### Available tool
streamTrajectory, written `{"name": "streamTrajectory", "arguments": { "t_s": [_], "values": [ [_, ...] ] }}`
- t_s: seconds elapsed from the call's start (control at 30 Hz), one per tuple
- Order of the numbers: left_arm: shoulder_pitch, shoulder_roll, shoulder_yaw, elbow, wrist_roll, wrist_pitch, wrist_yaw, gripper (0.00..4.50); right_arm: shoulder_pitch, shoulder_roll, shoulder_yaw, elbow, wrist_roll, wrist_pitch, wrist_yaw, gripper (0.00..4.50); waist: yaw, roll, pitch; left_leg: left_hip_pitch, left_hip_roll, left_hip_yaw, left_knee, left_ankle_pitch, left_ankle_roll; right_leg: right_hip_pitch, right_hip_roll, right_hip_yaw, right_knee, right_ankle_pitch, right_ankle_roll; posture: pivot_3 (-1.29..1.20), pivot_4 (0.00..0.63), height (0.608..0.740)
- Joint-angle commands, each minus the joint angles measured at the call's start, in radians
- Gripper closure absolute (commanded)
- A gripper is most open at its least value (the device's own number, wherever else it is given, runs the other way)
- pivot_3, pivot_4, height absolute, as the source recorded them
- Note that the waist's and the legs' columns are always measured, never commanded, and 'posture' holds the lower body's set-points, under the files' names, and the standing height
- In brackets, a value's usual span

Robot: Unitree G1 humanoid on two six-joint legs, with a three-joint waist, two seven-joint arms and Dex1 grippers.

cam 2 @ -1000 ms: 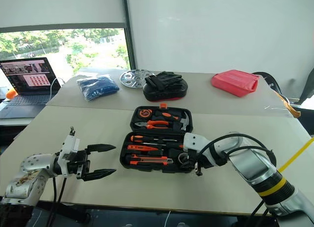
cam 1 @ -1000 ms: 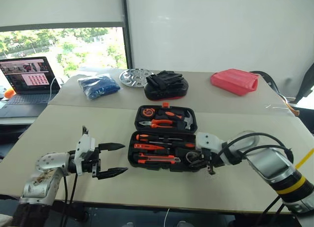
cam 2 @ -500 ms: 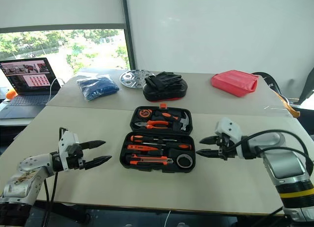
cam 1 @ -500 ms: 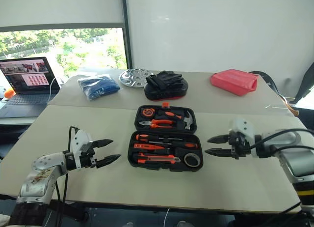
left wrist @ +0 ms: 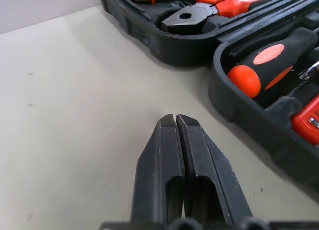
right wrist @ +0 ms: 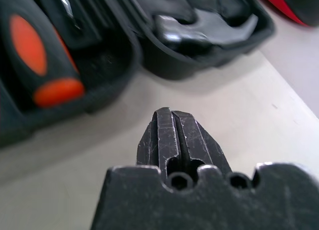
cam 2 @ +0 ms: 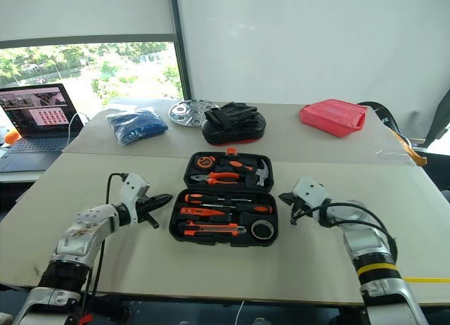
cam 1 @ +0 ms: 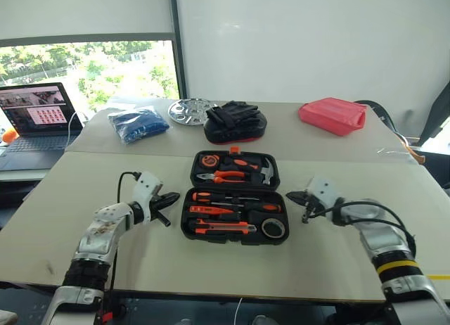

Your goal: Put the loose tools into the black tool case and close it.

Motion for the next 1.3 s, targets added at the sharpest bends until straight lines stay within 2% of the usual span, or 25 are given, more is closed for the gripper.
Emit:
{"name": "streamTrajectory", "arguments": {
  "t_s": [0.03,0.33,0.67,0.83,0.97,1.03,1.07,1.17,1.23,1.3],
  "values": [
    [-0.019,0.000,-0.019,-0.021,-0.007,0.002,-0.044,4.47,0.008,0.007,0.004,-0.074,0.007,0.015,0.009,4.50,0.000,0.000,0.000,0.000,0.000,0.000,0.000,0.000,0.000,0.000,0.000,0.000,0.000,0.000,0.000,0.00,0.150,0.740],
    [0.049,0.035,-0.057,-0.140,-0.032,0.072,-0.137,4.47,0.112,0.031,0.042,-0.364,0.060,0.208,0.054,4.50,-0.011,0.000,0.000,0.000,0.000,-0.001,-0.001,0.000,0.000,0.000,0.000,0.000,0.001,0.000,0.000,0.00,0.150,0.740],
    [0.244,0.103,0.008,-0.389,-0.093,0.168,-0.146,4.47,0.270,-0.010,0.008,-0.603,0.096,0.357,0.061,4.50,-0.017,0.000,0.000,0.000,0.000,-0.001,-0.001,0.000,0.000,0.000,0.000,0.000,0.000,0.000,0.000,0.00,0.150,0.740],
    [0.327,0.115,0.048,-0.473,-0.119,0.201,-0.129,4.47,0.328,-0.044,-0.035,-0.628,0.107,0.370,0.061,4.50,-0.017,0.000,0.000,0.001,0.000,-0.001,-0.001,0.000,0.000,0.000,0.000,0.000,-0.001,0.000,0.000,0.00,0.150,0.740],
    [0.338,0.130,0.072,-0.453,-0.103,0.204,-0.100,4.47,0.340,-0.060,-0.065,-0.617,0.128,0.353,0.060,4.50,-0.014,0.000,0.000,0.002,0.000,0.000,-0.001,0.000,0.000,0.002,0.000,0.000,-0.001,0.000,0.000,0.00,0.150,0.740],
    [0.325,0.144,0.099,-0.428,-0.110,0.233,-0.087,4.47,0.341,-0.071,-0.100,-0.632,0.174,0.407,0.069,4.50,-0.015,0.000,0.000,0.002,0.000,0.000,-0.001,0.000,0.000,0.002,0.000,0.000,-0.001,0.000,0.000,0.00,0.150,0.740],
    [0.314,0.150,0.118,-0.416,-0.123,0.255,-0.084,4.50,0.343,-0.090,-0.112,-0.646,0.197,0.463,0.083,4.21,-0.016,0.000,0.000,0.003,0.000,0.000,-0.001,0.000,0.000,0.002,0.000,0.000,-0.001,0.000,0.000,0.00,0.150,0.740],
    [0.278,0.212,0.136,-0.384,-0.148,0.301,-0.129,3.80,0.328,-0.127,-0.168,-0.658,0.268,0.499,0.117,3.39,-0.017,-0.001,0.000,0.003,0.000,0.000,-0.001,0.000,0.000,0.002,0.001,0.000,0.000,0.000,0.000,0.00,0.150,0.740],
    [0.240,0.249,0.129,-0.358,-0.139,0.336,-0.125,3.07,0.292,-0.125,-0.211,-0.679,0.350,0.584,0.108,2.73,-0.019,-0.001,0.000,0.003,0.000,0.000,-0.001,0.001,0.000,0.002,0.001,0.000,0.000,0.000,0.000,0.00,0.150,0.740],
    [0.168,0.272,0.127,-0.339,-0.165,0.444,-0.112,2.38,0.239,-0.136,-0.239,-0.707,0.445,0.737,0.099,2.05,-0.020,-0.001,0.001,0.003,0.000,0.000,-0.001,0.001,0.000,0.002,0.001,0.001,0.000,-0.001,0.000,0.00,0.150,0.740]
  ]
}}
